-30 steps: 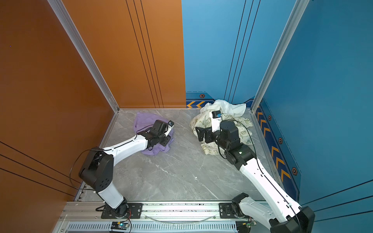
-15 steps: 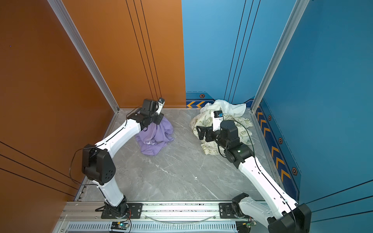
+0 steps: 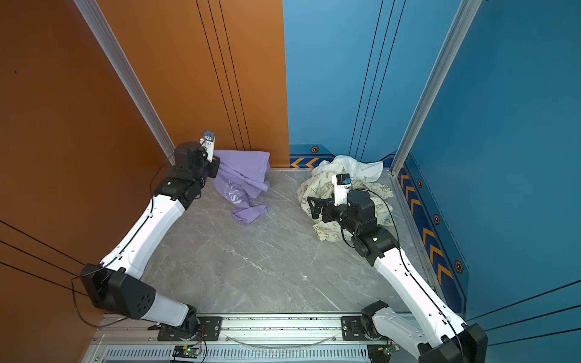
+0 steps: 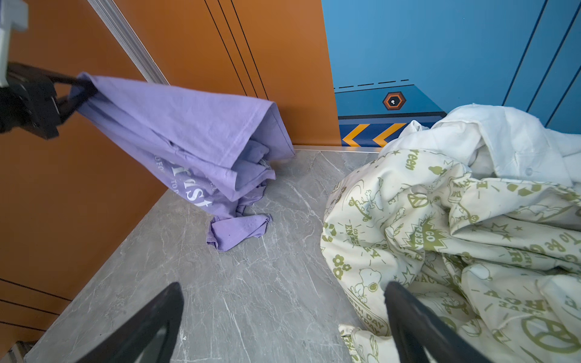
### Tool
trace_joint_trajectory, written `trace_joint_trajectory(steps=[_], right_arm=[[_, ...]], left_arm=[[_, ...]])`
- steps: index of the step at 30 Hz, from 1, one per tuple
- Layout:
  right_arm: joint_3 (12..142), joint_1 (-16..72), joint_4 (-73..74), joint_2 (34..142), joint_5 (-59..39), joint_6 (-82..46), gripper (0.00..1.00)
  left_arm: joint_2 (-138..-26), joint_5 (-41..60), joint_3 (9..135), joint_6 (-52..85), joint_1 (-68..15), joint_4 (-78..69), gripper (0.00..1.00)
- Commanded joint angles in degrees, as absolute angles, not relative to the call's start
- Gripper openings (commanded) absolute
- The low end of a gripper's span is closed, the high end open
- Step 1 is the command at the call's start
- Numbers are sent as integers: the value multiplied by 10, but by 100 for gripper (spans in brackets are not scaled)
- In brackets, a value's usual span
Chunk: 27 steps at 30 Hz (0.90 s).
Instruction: Pick out a specific cloth from the pile
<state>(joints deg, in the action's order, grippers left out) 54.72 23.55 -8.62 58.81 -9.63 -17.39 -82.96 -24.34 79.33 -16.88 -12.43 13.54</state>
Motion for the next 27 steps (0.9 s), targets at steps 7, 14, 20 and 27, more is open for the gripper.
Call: trace_joint_trajectory(steps=[7,14,20,27], right_arm=[[534,232,-79,577,-123,-196,100],[533,231,-83,574,-128,-198,100],[537,229,-89,573,-134,-187,100],[532,226,-87,581,-142,-189,100]], left_arm=[[-777,-252,538,36,-34,145,0],[-718,-195,457,146,20,153,8],[-643,-118,430,150,39,143,50],[-567,-27,484,158,39,119,98]])
